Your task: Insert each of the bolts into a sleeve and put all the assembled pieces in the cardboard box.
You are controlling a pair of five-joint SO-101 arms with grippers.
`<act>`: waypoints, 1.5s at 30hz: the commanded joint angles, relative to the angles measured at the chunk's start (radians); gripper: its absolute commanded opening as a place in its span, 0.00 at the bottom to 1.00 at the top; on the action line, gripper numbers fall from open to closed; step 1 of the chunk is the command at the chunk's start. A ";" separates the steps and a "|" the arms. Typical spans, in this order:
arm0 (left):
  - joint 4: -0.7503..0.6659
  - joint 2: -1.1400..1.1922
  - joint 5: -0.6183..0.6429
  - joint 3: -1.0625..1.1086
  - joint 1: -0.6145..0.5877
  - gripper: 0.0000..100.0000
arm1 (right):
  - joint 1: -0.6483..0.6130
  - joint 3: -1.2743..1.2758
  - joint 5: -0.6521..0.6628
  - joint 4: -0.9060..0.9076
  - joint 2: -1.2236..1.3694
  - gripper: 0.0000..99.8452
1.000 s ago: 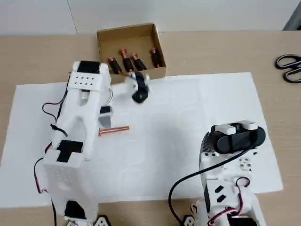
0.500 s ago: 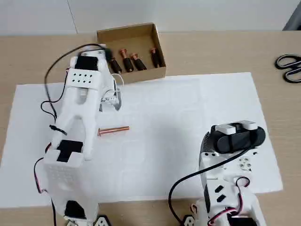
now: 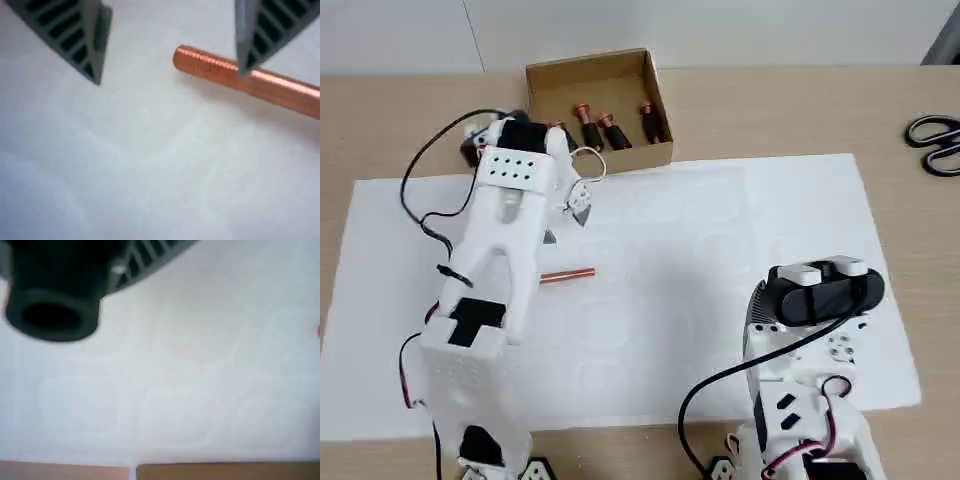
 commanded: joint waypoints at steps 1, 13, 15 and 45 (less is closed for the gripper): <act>0.021 -0.017 0.135 0.045 0.012 0.17 | 0.010 -0.008 0.008 -0.025 -0.010 0.00; 0.020 -0.101 0.282 0.189 0.006 0.17 | 0.010 -0.006 0.008 -0.025 -0.010 0.00; 0.020 -0.141 0.282 0.236 0.005 0.17 | 0.010 -0.006 0.008 -0.025 -0.010 0.00; -0.087 -0.169 0.339 0.372 -0.094 0.17 | 0.007 -0.005 0.008 -0.024 -0.010 0.00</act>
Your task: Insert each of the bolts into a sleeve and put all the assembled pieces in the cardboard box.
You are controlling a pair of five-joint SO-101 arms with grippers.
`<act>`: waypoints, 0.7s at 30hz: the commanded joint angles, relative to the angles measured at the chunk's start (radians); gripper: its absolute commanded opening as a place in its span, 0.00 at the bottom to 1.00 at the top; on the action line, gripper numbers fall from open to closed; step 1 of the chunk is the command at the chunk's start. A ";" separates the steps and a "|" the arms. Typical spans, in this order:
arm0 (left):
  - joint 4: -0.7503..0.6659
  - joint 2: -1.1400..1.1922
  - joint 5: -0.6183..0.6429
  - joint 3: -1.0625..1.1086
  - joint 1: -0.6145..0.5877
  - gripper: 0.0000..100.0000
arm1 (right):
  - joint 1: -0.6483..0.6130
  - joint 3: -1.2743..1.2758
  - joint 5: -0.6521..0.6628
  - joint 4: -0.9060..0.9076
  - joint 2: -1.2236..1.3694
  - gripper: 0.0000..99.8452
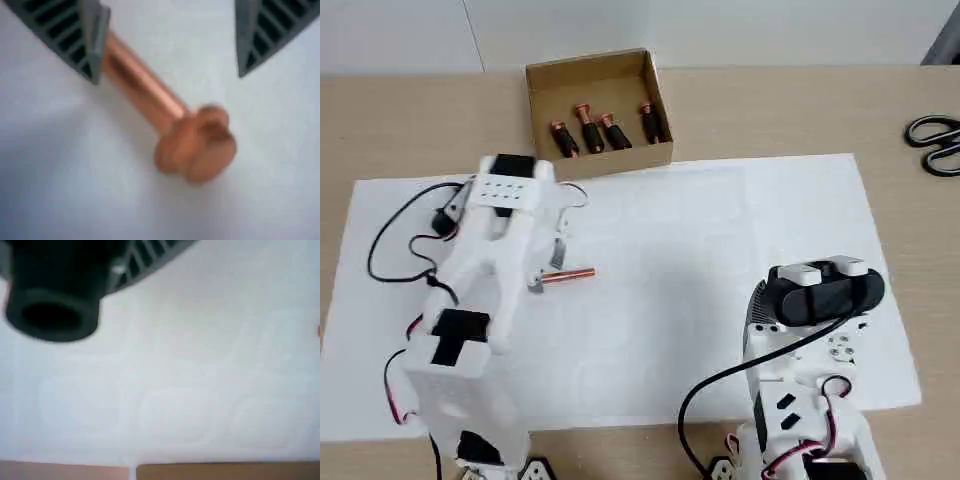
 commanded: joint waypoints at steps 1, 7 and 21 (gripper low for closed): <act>-0.011 -0.055 0.009 -0.001 -0.018 0.17 | 0.007 -0.005 0.008 -0.024 -0.010 0.00; -0.031 -0.054 0.008 0.073 -0.008 0.17 | 0.007 -0.005 0.008 -0.022 -0.010 0.00; -0.285 -0.054 0.091 0.229 -0.012 0.17 | 0.010 -0.005 0.008 -0.018 -0.010 0.00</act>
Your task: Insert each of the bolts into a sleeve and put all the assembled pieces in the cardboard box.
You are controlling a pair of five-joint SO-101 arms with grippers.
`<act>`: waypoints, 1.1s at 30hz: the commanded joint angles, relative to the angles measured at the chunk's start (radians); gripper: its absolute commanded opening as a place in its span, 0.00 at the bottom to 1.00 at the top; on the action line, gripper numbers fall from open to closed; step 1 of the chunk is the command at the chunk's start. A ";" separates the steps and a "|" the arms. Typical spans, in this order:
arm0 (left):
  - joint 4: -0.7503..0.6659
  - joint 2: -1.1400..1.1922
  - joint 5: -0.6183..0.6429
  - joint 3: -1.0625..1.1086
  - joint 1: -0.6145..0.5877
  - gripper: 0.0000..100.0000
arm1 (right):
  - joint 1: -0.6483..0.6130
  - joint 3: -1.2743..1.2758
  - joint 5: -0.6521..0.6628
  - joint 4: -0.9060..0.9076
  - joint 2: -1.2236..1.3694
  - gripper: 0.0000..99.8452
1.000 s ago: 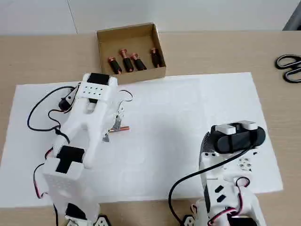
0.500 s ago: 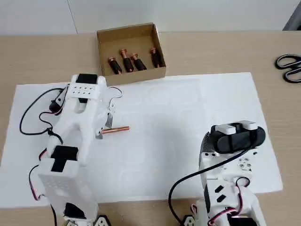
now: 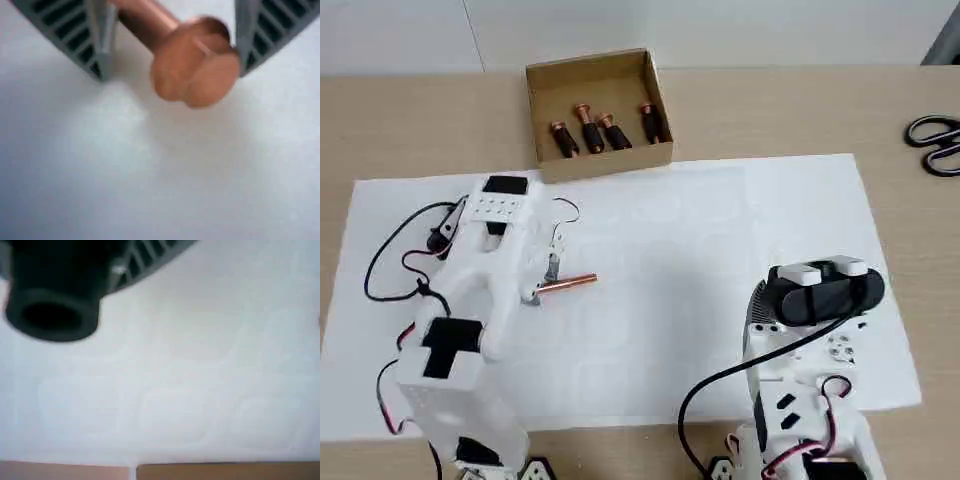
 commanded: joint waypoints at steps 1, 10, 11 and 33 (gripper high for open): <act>-0.107 -0.008 0.068 0.008 -0.006 0.17 | 0.010 -0.005 0.008 -0.018 -0.010 0.00; -0.187 -0.015 0.158 0.004 -0.008 0.01 | 0.010 -0.005 0.008 -0.019 -0.010 0.00; -0.187 -0.017 0.161 0.004 -0.006 0.01 | 0.010 -0.005 0.008 -0.019 -0.010 0.00; 0.281 -0.020 0.157 -0.723 -0.006 0.01 | 0.005 -0.005 0.008 -0.016 -0.008 0.00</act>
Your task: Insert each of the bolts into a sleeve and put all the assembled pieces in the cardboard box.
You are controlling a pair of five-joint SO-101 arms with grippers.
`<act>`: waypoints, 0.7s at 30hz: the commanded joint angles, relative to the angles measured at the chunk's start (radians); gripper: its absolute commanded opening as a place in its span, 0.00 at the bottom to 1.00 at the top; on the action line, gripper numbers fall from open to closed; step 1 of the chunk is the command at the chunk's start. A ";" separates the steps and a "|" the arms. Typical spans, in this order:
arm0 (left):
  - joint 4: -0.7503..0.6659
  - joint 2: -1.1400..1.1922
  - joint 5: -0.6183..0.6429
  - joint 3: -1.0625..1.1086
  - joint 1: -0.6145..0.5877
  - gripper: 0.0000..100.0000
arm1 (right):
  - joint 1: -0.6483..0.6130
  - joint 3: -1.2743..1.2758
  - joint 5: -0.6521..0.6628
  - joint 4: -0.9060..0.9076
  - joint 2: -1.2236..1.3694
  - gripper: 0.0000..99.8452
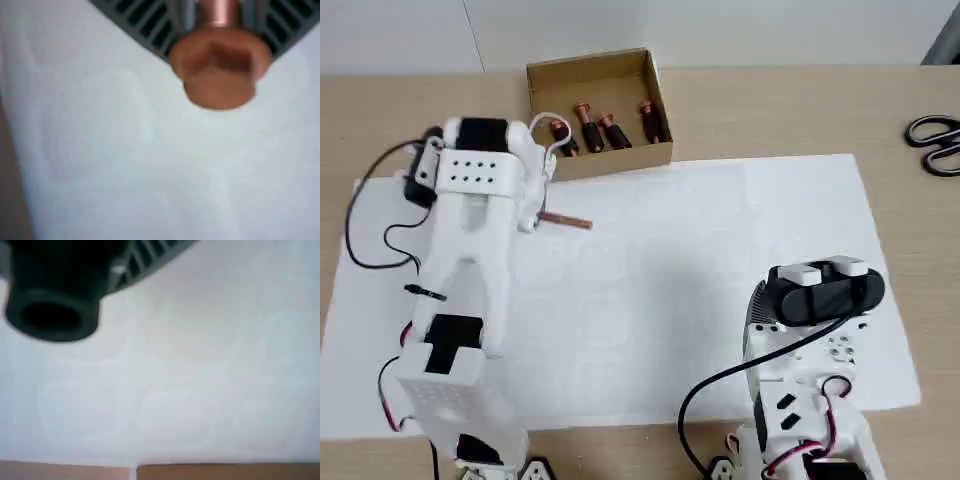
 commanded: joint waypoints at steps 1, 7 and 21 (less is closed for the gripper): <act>0.034 -0.023 0.008 -0.097 -0.003 0.01 | 0.005 -0.005 0.008 -0.016 -0.008 0.00; 0.034 -0.023 0.005 -0.101 0.005 0.01 | 0.005 0.032 0.008 -0.008 -0.008 0.00; 0.020 -0.021 -0.520 -0.182 0.120 0.01 | -0.213 0.551 0.103 -0.802 -0.005 0.00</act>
